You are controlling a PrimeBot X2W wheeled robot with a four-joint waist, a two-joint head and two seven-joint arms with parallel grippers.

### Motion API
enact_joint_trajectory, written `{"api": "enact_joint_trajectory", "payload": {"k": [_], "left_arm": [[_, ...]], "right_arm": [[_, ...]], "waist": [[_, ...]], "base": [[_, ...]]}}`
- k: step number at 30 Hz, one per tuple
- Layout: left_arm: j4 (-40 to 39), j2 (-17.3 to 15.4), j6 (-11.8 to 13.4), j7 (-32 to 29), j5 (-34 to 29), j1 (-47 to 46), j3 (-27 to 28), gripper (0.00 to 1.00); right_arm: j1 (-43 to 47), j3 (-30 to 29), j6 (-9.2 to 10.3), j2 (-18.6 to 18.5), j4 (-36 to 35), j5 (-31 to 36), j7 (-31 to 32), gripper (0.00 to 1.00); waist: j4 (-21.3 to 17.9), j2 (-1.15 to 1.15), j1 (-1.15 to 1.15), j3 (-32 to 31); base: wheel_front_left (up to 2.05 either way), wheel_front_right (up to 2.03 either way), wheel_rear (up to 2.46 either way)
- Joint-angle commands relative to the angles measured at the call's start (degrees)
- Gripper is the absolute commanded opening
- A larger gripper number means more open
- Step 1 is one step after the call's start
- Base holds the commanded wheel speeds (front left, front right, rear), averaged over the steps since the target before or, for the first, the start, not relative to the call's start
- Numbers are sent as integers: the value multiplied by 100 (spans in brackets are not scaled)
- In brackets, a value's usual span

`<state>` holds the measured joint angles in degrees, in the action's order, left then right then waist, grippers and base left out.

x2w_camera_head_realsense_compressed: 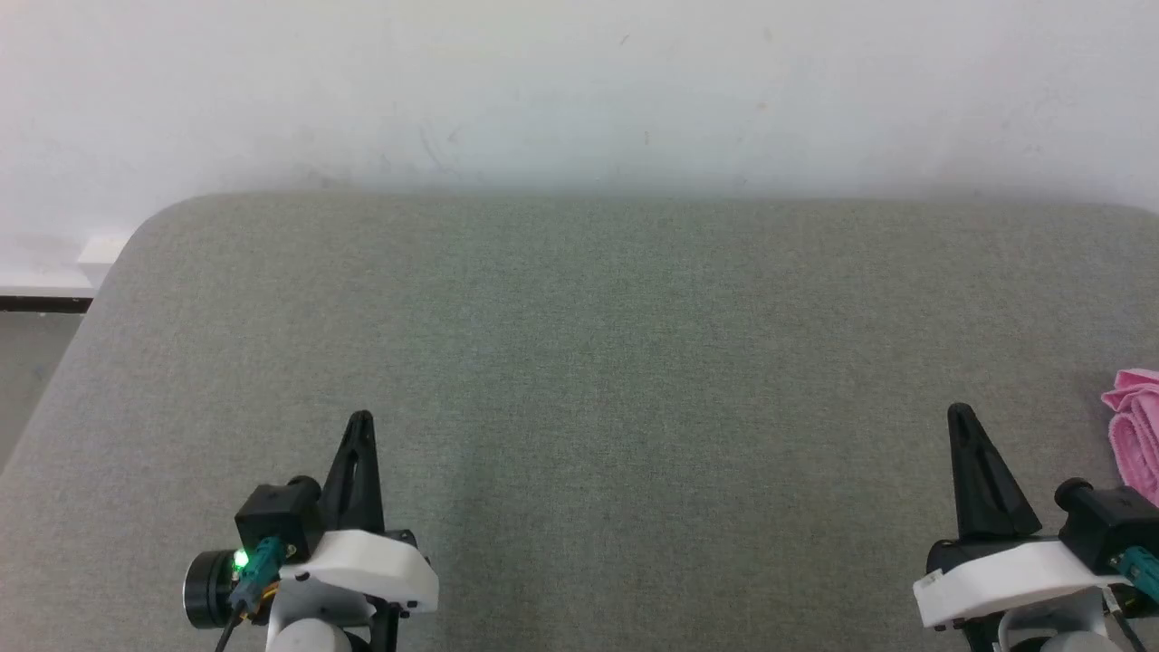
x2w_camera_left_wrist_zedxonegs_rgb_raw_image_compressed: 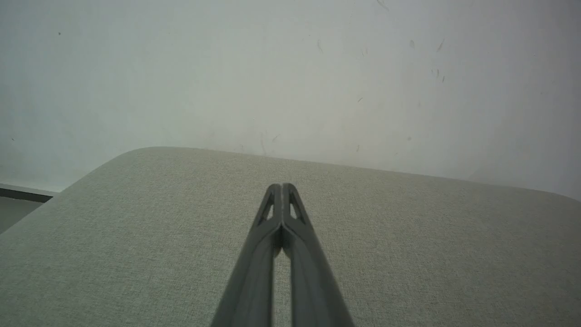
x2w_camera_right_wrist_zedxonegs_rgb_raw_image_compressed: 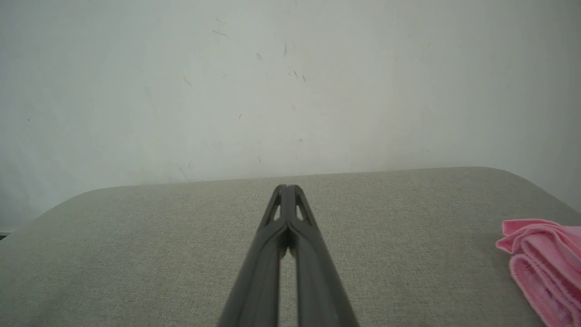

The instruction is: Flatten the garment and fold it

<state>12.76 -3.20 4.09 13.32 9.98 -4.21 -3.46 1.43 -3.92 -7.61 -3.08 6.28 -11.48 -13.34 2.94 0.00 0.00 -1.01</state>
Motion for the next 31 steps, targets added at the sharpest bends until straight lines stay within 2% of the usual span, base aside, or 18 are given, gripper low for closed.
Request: {"api": "enact_joint_trajectory", "payload": {"k": [1, 31], "left_arm": [[-55, 4, -40, -32, -57, 47, 27, 0], [-374, 11, -136, -371, -303, 144, 110, 0]], "right_arm": [[-16, 9, 1, 2, -43, 62, 33, 0], [-49, 109, 4, 7, -196, 345, 372, 0]], "waist": [[-4, 0, 0, 1], [-80, 0, 0, 27]], "base": [[0, 0, 0], [0, 0, 0]]}}
